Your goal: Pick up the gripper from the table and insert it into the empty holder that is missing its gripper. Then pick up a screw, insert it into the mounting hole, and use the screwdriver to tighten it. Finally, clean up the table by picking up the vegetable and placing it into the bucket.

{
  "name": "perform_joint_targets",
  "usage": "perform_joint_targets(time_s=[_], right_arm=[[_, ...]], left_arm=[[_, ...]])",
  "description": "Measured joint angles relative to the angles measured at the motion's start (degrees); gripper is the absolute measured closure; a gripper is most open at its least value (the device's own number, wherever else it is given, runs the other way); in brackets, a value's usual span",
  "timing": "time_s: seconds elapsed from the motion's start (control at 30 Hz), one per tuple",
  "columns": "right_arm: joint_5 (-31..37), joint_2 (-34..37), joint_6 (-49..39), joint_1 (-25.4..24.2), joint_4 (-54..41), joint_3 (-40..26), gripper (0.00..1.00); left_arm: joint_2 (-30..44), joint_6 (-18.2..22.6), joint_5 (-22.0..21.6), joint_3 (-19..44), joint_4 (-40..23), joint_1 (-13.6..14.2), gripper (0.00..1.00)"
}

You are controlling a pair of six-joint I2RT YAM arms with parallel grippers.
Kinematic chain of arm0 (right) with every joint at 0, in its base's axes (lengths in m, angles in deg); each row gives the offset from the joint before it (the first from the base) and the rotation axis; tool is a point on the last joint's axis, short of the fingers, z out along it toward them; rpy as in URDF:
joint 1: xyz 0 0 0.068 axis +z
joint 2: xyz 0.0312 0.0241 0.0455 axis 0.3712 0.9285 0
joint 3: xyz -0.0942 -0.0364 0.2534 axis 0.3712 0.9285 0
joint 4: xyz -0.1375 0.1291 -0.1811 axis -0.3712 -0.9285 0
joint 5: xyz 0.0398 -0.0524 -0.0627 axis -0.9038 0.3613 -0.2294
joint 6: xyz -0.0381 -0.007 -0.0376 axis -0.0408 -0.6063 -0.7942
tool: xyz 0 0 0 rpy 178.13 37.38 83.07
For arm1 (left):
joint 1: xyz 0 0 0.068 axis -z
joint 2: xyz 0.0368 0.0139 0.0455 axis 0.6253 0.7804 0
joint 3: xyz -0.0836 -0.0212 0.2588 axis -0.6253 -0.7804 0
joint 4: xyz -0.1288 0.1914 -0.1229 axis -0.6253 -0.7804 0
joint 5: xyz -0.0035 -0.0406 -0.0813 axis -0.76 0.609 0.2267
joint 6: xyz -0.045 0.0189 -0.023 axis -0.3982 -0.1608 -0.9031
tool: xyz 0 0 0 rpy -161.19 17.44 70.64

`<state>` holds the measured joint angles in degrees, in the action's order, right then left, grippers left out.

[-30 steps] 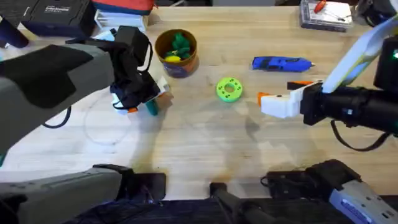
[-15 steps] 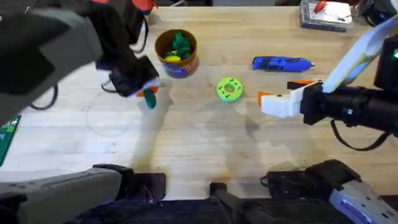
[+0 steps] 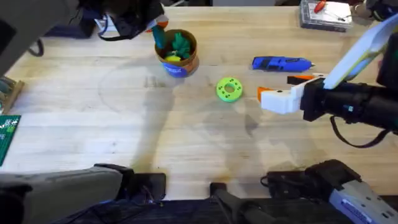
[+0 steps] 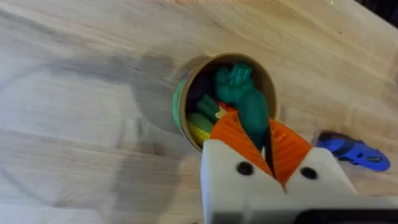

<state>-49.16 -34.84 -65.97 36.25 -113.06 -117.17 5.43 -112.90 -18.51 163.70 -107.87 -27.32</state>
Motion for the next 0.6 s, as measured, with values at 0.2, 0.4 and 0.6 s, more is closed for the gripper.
perform_joint_targets(time_s=[0.2, 0.4, 0.6], right_arm=[[0.0, 0.0, 0.0, 0.0, -0.21, 0.0, 0.009], [0.0, 0.02, 0.0, 0.0, -0.21, 0.0, 0.008], [0.0, 0.02, 0.02, 0.0, -0.25, 0.0, 0.008]], left_arm=[[6.15, 8.33, 0.22, -0.02, 3.28, 0.69, 0.979], [9.69, 11.83, 0.22, -0.02, 4.5, 0.69, 0.914], [9.97, 12.71, 0.37, -0.02, 6.17, 0.69, 0.187]])
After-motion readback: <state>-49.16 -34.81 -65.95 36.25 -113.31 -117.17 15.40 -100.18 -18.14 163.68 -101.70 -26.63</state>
